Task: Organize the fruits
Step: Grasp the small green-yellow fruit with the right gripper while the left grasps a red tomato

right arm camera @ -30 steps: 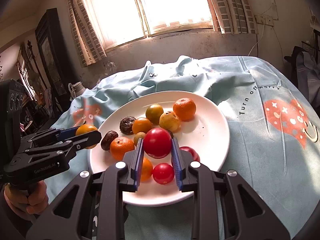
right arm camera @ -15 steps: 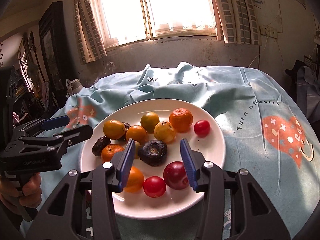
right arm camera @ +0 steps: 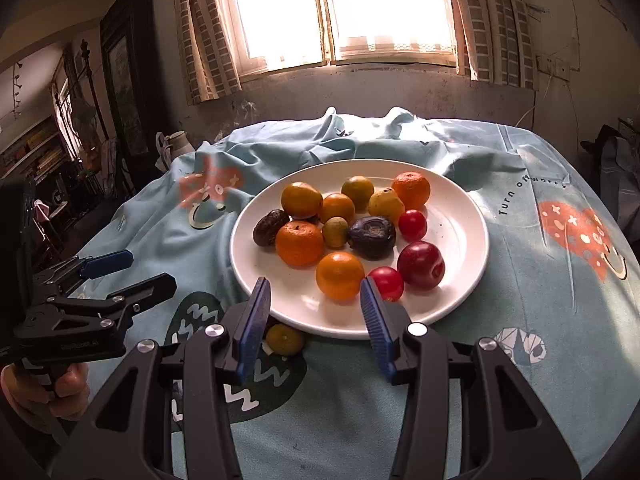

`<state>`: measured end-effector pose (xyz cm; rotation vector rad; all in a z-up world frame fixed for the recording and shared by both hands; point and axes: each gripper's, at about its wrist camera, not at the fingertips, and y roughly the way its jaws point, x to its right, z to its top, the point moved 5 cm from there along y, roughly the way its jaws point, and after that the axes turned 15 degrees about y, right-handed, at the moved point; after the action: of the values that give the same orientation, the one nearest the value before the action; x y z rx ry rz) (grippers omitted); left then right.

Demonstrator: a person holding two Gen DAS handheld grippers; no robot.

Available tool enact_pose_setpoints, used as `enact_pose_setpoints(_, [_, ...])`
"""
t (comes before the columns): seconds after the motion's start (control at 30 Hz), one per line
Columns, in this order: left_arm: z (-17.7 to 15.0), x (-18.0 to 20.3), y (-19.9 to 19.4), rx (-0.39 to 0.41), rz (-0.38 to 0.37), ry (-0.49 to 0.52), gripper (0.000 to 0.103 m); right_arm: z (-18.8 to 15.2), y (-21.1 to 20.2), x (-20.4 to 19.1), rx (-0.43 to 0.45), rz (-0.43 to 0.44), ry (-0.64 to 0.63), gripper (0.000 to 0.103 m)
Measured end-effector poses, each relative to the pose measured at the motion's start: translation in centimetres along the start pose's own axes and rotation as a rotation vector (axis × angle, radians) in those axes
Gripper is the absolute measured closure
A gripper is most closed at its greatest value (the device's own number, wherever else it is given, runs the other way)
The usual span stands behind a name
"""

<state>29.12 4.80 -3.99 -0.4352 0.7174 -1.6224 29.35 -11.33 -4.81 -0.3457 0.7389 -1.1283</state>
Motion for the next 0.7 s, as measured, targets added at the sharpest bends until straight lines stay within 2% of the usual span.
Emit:
enact_pose_setpoints(0.13, [-0.2,-0.5,-0.2,0.004,0.040,-0.005,0.009,-1.5,-0.1,-0.9,-0.026,0.003,-0.034,0.056])
enact_pose_setpoints(0.4, [-0.3,-0.8,0.1,-0.017,0.069,0.001,0.009,-2.7,0.2,-1.2,-0.078,-0.004,-0.051,0.056])
enact_pose_setpoints(0.7, [-0.5,-1.2,0.2,-0.031,0.065,-0.019,0.009,-4.7,1.8,-1.5,-0.159,-0.031,-0.097,0.056])
